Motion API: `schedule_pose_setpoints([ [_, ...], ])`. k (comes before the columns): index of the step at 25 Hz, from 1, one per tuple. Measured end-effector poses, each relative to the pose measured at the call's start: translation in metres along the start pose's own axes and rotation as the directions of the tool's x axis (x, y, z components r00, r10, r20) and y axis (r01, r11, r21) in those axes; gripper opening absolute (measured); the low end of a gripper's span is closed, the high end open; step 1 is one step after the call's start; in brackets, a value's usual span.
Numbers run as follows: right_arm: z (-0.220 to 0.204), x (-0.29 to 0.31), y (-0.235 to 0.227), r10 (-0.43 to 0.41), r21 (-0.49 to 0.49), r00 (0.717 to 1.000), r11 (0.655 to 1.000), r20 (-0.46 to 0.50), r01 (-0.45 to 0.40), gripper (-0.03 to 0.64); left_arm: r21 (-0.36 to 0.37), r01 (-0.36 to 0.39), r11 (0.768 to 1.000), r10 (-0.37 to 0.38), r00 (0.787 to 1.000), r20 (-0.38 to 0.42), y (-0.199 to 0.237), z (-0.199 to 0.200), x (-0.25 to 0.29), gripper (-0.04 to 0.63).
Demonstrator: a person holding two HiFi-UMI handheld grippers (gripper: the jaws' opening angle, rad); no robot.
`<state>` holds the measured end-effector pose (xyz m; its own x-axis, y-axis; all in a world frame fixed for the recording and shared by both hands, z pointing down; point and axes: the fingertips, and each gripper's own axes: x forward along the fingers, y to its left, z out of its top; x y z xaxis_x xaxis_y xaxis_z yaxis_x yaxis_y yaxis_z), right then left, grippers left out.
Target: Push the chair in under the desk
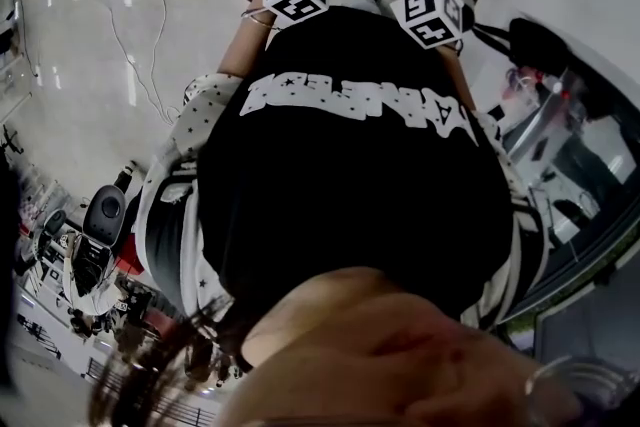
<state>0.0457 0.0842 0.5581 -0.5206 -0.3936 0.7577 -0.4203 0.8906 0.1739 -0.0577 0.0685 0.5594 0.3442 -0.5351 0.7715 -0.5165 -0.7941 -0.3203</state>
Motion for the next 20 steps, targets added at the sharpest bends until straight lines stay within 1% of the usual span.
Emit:
schedule_pose_setpoints([
  [2,0.0,0.0,-0.001,-0.007,0.008,1.0,1.0,0.001,0.007,0.133,0.007,-0.012,1.0,0.012,1.0,-0.009,0.001,0.0,0.0,0.176],
  [5,0.001,0.0,0.0,-0.005,0.016,1.0,1.0,-0.003,0.005,0.134,0.01,-0.004,1.0,0.004,1.0,-0.019,0.001,-0.001,0.0,0.175],
  [9,0.002,0.002,0.0,-0.007,0.018,1.0,1.0,0.002,0.006,0.133,0.019,-0.009,1.0,0.01,1.0,-0.016,0.004,-0.003,0.0,0.173],
  [15,0.008,0.007,-0.001,0.017,0.018,0.999,1.0,0.028,-0.017,0.133,0.015,-0.009,1.0,0.009,1.0,-0.025,0.01,-0.005,0.001,0.175],
  [20,0.009,0.006,-0.005,0.016,0.017,1.0,1.0,0.016,-0.016,0.133,0.016,-0.014,1.0,0.015,1.0,-0.019,0.013,-0.001,0.002,0.175],
])
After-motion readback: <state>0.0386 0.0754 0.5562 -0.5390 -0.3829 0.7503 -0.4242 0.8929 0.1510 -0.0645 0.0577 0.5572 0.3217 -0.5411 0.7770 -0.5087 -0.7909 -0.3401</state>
